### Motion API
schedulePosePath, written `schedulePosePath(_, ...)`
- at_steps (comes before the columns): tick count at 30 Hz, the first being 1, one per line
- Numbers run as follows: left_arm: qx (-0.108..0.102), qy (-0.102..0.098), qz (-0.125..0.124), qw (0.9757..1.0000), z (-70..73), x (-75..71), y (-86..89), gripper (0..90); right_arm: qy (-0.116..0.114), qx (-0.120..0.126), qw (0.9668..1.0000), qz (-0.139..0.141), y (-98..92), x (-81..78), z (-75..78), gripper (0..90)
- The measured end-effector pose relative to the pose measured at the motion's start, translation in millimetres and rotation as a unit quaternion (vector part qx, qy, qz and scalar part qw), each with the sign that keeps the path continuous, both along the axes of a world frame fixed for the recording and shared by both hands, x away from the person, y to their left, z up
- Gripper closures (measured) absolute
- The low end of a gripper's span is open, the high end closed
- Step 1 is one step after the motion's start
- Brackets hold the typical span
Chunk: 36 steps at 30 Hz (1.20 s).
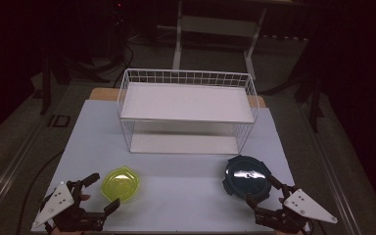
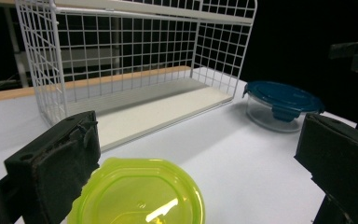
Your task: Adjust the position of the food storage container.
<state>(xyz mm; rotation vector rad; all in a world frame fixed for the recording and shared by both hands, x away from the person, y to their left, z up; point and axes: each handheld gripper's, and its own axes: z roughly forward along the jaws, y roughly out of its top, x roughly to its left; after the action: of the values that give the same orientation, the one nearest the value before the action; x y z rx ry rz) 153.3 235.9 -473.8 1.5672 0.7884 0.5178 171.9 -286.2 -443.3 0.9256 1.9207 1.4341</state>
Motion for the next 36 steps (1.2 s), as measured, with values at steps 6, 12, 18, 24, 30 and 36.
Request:
schedulePosePath(6,0.003,-0.007,-0.006,0.9999,2.4,-2.4,-3.2,0.0,-0.014,0.010,0.9991,0.040,9.5,-6.7,8.6,10.9)
schedulePosePath(12,0.003,-0.014,-0.008,0.9999,3.8,-3.6,-3.8,0.0,-0.033,0.001,0.9989,0.033,15.9,-8.7,21.4,10.7)
schedulePosePath(18,-0.002,-0.017,-0.008,0.9998,4.6,-3.9,-3.1,0.0,-0.069,-0.016,0.9969,0.033,18.9,-11.4,38.4,12.1)
schedulePosePath(24,0.000,-0.014,-0.010,0.9998,4.5,-3.8,-4.2,0.0,-0.062,-0.020,0.9973,0.034,16.0,2.0,49.8,13.6)
schedulePosePath(30,-0.003,-0.013,-0.009,0.9999,3.6,-2.7,-3.6,0.0,-0.041,-0.034,0.9982,0.028,5.7,21.3,48.3,26.9)
schedulePosePath(36,0.000,-0.009,-0.011,0.9999,3.2,-2.4,-4.5,0.0,-0.020,-0.040,0.9988,0.018,-4.1,41.6,43.3,35.2)
